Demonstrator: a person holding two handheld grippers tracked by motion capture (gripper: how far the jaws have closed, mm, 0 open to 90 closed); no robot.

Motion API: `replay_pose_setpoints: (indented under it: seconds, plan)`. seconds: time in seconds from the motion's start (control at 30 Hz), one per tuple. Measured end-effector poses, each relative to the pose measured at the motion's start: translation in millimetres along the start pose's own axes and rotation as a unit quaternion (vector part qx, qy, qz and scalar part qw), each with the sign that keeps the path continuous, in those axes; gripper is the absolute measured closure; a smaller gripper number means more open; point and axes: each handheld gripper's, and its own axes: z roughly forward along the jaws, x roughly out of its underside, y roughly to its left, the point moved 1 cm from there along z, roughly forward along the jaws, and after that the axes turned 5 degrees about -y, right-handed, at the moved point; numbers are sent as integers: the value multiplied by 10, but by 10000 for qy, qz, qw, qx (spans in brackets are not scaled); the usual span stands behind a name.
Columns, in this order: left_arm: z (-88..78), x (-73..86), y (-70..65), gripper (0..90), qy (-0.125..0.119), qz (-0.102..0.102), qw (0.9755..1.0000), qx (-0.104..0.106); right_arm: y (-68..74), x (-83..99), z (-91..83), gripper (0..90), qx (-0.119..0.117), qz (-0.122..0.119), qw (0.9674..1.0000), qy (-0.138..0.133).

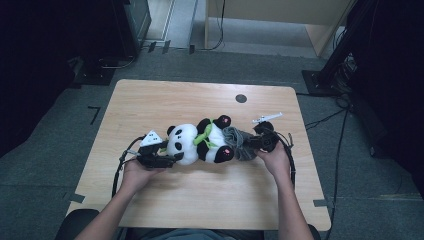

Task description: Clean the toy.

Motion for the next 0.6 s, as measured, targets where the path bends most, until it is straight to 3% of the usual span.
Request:
replay_pose_setpoints:
  seconds: [0.1,0.27,0.47,0.6]
  plan:
    - [0,0,4,254,-7,-11,10000,5,-19,-41,-140,769,9,86,9998,-193]
    - [-2,-1,1,254,-1,-11,10000,-3,95,-191,-425,775,143,-58,9987,-479]
    - [-2,0,-14,254,-12,-9,10000,-20,322,-390,-692,778,38,-174,9960,-874]
    - [3,-3,-14,255,-39,-38,10000,-41,541,-535,-732,778,-104,-459,9936,-1026]
